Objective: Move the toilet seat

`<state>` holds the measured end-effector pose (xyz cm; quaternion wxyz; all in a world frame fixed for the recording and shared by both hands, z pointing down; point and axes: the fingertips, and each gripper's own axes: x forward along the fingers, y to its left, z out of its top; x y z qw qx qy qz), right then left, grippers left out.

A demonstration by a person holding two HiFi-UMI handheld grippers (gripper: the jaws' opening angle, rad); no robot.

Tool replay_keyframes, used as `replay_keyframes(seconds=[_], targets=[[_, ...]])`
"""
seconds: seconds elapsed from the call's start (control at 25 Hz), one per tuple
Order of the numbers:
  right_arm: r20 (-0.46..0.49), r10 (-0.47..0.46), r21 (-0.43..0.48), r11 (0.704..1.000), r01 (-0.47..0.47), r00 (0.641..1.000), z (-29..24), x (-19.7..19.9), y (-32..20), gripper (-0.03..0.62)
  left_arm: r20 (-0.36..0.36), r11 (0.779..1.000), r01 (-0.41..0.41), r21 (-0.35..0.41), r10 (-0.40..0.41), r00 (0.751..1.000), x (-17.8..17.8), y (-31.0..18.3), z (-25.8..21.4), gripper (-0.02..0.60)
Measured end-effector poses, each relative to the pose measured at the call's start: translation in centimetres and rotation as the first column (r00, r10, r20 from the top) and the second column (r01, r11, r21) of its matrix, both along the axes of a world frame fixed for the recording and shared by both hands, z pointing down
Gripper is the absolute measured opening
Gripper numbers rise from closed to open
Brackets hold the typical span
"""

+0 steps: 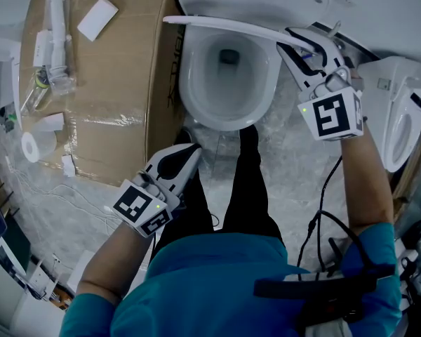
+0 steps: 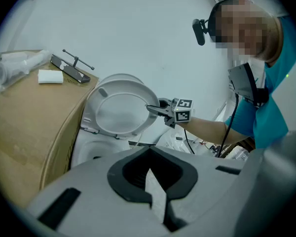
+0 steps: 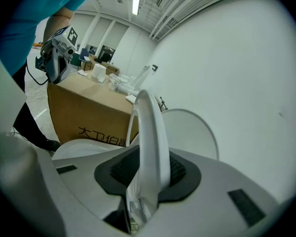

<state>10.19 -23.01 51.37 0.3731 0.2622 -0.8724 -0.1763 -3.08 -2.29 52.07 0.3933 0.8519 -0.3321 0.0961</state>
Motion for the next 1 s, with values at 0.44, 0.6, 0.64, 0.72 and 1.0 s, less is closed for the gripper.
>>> replay_keyframes(seconds=[0.44,0.6,0.64,0.72,1.0], targets=[[0.035,0.042,-0.016,0.999,-0.042,0.998,-0.5,0.5,-2.6,0.12,0.0,1.0,0.007,-0.001,-0.007,1.0,-0.3,0.0,-0.1,-0.008],[0.045,0.058,-0.022,0.998,-0.057,0.997,-0.7,0.6,-3.7,0.127,-0.001,1.0,0.008,-0.001,-0.008,1.0,-0.4,0.1,0.1,-0.008],[0.047,0.062,-0.021,0.998,-0.061,0.997,-0.8,0.7,-4.0,0.13,-0.001,1.0,0.01,-0.003,-0.01,1.0,-0.4,0.1,0.1,-0.009],[0.05,0.07,-0.017,0.997,-0.07,0.996,-0.9,0.7,-4.6,0.137,-0.001,1.0,0.013,-0.001,-0.013,1.0,-0.5,0.0,0.1,-0.009],[0.047,0.114,0.008,0.993,-0.114,0.992,-1.0,1.0,-6.3,0.162,0.001,1.0,0.016,0.004,-0.016,1.0,-0.8,-0.1,0.0,-0.008]])
